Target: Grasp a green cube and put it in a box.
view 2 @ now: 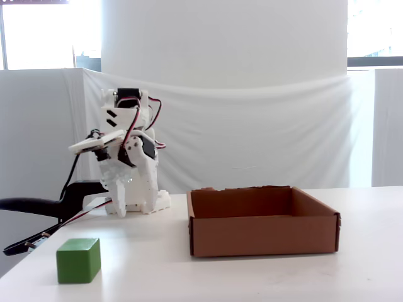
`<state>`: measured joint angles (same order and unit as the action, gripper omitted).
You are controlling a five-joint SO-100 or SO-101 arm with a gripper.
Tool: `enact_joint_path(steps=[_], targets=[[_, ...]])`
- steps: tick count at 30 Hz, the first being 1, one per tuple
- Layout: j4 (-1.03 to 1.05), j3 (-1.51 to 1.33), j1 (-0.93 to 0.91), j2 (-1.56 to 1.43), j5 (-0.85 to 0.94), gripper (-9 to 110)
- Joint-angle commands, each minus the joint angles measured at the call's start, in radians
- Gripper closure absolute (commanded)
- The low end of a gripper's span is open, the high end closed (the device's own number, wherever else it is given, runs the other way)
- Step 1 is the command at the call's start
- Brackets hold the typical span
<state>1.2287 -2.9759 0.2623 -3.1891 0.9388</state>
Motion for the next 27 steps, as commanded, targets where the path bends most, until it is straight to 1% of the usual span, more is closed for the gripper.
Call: enact_joint_path(steps=[1, 7, 9, 14, 17, 19, 21, 23, 27], targets=[[-0.002, 0.005, 0.006, 0.008, -0.009, 80], [-0.002, 0.005, 0.006, 0.008, -0.009, 80], [-0.002, 0.005, 0.005, 0.008, -0.009, 78], [-0.002, 0.003, -0.008, 0.006, -0.009, 84], [-0.003, 0.003, -0.014, 0.014, -0.009, 86], [-0.006, 0.006, -0.014, 0.028, 0.002, 85], [-0.012, 0.035, -0.031, 0.063, 0.066, 84], [-0.032, 0.106, -0.038, 0.138, 0.098, 84], [-0.071, 0.261, -0.069, 0.308, 0.227, 83]])
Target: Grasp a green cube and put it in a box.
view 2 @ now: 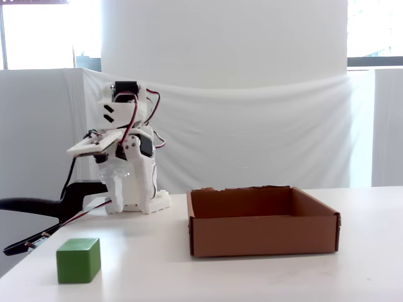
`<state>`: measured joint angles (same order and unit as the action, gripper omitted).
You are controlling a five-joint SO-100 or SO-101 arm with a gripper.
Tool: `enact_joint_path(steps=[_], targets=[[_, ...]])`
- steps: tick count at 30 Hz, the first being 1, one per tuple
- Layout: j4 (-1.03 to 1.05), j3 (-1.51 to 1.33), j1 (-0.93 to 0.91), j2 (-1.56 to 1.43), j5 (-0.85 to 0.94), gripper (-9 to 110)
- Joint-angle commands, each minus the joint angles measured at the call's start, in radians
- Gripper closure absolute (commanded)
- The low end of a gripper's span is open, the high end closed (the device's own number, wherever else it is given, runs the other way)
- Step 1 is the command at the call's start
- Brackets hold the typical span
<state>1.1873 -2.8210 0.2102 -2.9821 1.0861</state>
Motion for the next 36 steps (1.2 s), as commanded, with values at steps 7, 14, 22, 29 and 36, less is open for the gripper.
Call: enact_joint_path(steps=[7, 14, 22, 29, 36], targets=[[-0.143, 0.319, -0.080, 0.408, 0.218, 77], [-0.097, 0.604, -0.179, 0.747, 0.433, 76], [-0.129, 0.887, -0.239, 1.086, 0.551, 75], [-0.241, 0.965, -0.215, 1.252, 0.540, 73], [-0.328, 0.973, -0.199, 1.347, 0.537, 74]])
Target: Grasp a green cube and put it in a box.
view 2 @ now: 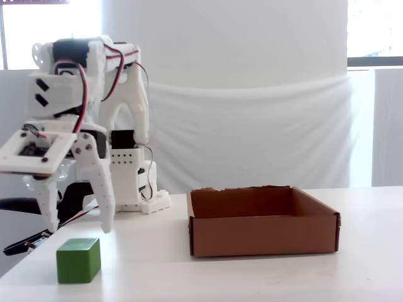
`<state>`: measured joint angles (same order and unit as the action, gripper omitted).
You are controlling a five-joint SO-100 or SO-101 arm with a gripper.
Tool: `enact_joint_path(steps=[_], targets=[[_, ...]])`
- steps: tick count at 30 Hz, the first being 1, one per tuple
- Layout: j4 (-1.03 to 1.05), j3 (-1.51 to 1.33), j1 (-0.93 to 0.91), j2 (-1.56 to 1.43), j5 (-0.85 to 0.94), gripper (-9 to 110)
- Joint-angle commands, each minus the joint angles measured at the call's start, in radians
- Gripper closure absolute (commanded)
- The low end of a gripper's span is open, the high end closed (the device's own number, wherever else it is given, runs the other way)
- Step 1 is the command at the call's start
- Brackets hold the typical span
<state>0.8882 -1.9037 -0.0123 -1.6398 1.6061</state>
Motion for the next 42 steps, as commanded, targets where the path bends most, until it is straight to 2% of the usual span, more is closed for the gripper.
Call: enact_joint_path(steps=[1, 19, 32, 42], targets=[[-0.038, 0.055, 0.025, 0.015, 0.017, 74], [-0.158, 0.035, 0.049, 0.144, 0.012, 78], [-0.181, 0.031, 0.066, 0.179, -0.011, 86], [-0.178, 0.034, 0.066, 0.184, -0.014, 87]])
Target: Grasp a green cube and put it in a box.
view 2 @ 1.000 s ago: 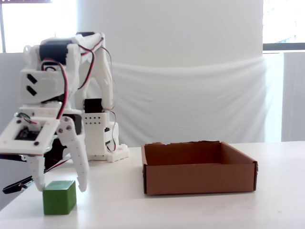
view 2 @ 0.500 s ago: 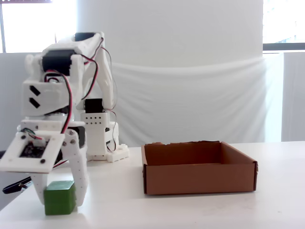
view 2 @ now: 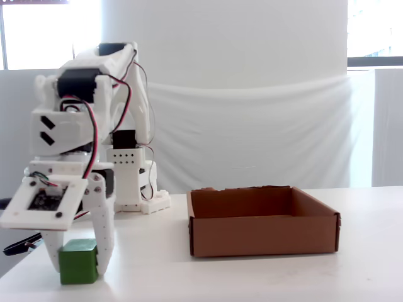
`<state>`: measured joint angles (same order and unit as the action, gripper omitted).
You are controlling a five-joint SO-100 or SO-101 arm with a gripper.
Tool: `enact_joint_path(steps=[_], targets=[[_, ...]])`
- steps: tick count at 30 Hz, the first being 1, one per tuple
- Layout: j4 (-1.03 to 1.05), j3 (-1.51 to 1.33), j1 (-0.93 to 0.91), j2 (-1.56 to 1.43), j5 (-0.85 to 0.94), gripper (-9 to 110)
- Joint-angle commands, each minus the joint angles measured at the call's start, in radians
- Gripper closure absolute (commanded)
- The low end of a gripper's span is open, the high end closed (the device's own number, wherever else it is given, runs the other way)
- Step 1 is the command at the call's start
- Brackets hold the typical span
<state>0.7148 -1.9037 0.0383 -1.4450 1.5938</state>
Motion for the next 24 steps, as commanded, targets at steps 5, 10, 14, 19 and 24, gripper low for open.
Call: enact_joint_path(steps=[5, 10, 14, 19, 24], targets=[[0.115, 0.103, 0.023, -0.034, -0.003, 88], [0.284, 0.213, 0.038, -0.061, -0.020, 88], [0.388, 0.293, 0.081, -0.091, -0.086, 88], [0.474, 0.373, 0.198, -0.121, -0.262, 88], [0.472, 0.356, 0.347, -0.183, -0.445, 88]])
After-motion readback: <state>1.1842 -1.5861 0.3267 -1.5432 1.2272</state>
